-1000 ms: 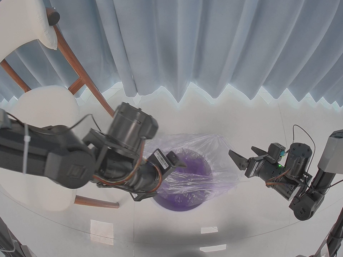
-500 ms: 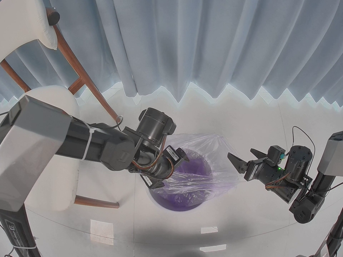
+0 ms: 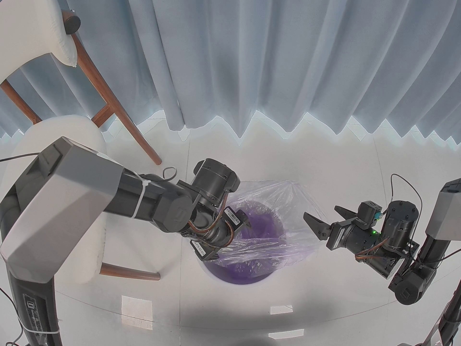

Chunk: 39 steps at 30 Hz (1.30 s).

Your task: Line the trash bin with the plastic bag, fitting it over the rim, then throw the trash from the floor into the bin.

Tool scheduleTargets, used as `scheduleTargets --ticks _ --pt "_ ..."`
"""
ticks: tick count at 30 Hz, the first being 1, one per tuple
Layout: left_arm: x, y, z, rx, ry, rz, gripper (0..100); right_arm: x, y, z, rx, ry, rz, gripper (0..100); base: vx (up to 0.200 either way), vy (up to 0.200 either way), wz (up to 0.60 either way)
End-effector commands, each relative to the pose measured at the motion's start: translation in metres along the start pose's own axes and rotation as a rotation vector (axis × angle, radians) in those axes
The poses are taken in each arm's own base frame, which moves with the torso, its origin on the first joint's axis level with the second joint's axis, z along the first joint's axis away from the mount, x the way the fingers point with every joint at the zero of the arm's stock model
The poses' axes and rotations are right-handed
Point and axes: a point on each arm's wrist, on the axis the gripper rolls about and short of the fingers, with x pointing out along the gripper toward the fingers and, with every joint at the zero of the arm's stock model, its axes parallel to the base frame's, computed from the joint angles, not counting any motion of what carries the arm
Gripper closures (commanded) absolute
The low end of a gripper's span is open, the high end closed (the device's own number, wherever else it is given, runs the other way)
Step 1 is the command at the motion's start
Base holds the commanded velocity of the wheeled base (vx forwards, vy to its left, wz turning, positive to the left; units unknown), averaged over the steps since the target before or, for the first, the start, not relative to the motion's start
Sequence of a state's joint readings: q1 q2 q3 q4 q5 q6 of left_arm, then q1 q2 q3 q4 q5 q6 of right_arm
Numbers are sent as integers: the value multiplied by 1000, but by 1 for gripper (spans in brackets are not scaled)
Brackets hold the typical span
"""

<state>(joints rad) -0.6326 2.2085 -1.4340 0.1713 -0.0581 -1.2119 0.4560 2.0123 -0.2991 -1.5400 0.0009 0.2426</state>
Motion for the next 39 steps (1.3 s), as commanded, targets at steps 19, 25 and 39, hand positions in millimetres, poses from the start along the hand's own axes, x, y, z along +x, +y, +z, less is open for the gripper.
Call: scheduleTargets --ticks 19,25,39 --pt "-36 61 -28 161 117 296 100 8 -1 -12 -2 44 -3 0 0 0 0" --pt "-32 61 -45 237 134 291 100 9 -2 -26 0 98 -9 0 0 0 0" --pt "-27 62 -67 311 99 325 100 -7 27 -39 72 166 61 0 0 0 0"
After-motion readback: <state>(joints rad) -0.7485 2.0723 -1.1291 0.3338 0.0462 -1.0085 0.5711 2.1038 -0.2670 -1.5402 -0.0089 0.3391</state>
